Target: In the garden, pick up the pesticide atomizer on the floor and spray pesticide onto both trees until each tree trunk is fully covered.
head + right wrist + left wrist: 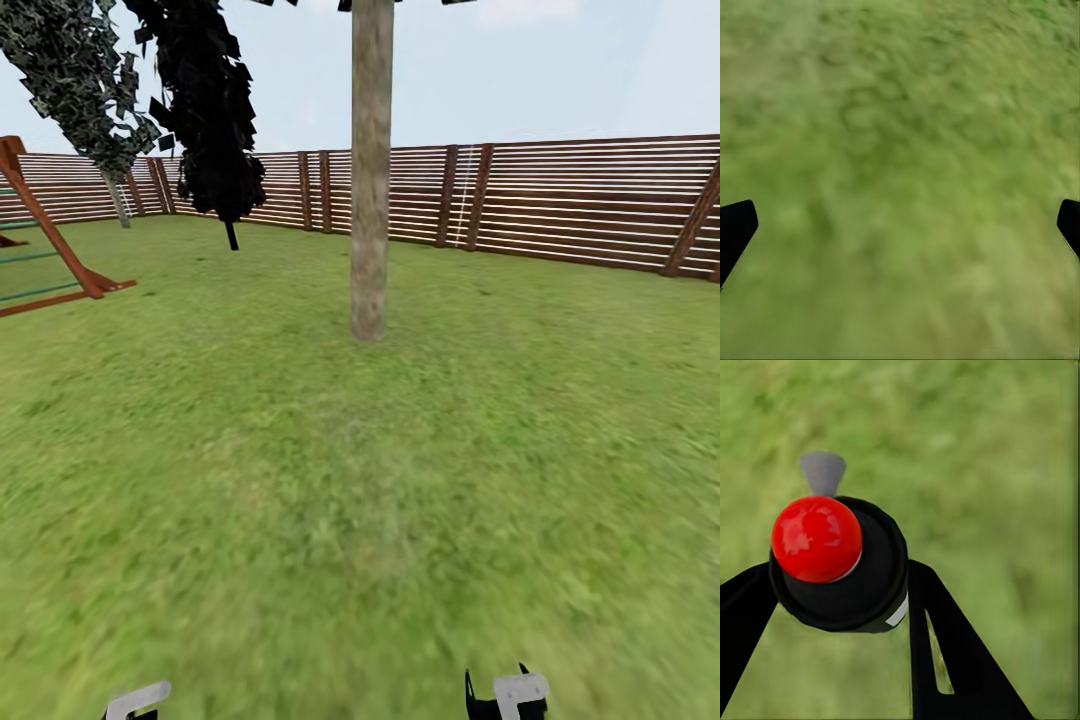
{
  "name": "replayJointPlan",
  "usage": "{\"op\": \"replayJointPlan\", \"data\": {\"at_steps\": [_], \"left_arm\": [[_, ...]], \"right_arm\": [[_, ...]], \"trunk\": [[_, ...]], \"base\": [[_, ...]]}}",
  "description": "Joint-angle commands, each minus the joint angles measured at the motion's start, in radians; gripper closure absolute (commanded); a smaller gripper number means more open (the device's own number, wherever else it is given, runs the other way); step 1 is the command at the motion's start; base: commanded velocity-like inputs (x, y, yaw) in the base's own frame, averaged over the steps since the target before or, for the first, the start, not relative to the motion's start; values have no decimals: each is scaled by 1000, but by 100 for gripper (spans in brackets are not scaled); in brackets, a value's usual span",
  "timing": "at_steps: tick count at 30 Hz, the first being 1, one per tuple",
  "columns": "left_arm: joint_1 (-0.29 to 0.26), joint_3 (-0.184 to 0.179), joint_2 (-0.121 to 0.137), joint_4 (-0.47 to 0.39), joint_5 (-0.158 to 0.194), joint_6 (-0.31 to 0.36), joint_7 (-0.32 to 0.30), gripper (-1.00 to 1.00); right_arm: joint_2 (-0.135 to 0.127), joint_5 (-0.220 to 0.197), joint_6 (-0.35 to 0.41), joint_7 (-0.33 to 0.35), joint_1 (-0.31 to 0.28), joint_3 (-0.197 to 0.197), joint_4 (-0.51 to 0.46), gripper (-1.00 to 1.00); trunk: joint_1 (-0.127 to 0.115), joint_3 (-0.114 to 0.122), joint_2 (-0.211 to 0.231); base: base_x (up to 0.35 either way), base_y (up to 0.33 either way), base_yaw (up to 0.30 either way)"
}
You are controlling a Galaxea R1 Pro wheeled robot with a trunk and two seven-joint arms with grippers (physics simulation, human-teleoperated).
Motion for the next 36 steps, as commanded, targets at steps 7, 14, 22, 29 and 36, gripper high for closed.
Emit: {"op": "replayJointPlan", "data": {"at_steps": [7, 14, 22, 29, 36], "left_arm": [[0, 0, 0, 0, 0, 0, 0, 100], [0, 0, 0, 0, 0, 0, 0, 100], [0, 0, 0, 0, 0, 0, 0, 100], [0, 0, -1, 0, 0, 0, 0, 100], [0, -1, -3, 0, 0, 0, 0, 100]], "right_arm": [[0, 0, 0, 0, 0, 0, 0, -100], [0, 0, 0, 0, 0, 0, 0, -100], [0, 0, 0, 0, 0, 0, 0, -100], [0, 0, 0, 0, 0, 0, 0, -100], [0, 0, 0, 0, 0, 0, 0, -100]], "trunk": [[0, 0, 0], [0, 0, 0], [0, 0, 0], [0, 0, 0], [0, 0, 0]], "base": [[339, 0, 0], [338, 0, 0], [338, 0, 0], [339, 0, 0], [339, 0, 0]]}}
